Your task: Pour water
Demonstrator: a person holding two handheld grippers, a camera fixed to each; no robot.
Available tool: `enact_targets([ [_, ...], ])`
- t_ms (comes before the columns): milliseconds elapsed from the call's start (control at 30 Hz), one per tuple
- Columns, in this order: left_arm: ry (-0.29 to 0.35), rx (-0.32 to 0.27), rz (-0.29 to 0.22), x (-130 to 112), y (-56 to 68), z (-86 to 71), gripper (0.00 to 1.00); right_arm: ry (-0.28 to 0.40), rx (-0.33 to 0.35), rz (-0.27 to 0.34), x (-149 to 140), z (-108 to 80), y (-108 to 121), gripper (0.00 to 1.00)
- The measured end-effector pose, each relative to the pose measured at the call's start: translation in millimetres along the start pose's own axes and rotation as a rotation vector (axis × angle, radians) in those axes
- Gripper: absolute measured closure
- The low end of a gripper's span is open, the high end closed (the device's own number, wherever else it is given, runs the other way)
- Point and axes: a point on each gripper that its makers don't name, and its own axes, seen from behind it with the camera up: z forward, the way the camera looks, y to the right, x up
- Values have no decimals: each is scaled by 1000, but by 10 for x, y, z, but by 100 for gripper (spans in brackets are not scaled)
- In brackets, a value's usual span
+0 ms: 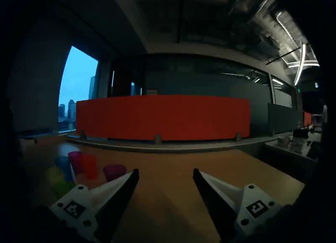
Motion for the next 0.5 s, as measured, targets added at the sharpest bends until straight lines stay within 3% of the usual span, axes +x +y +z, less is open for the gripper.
enact_targets([
  [500,-27,-59,19,439,85,110,2,-42,25,2,658,76,-10,0],
])
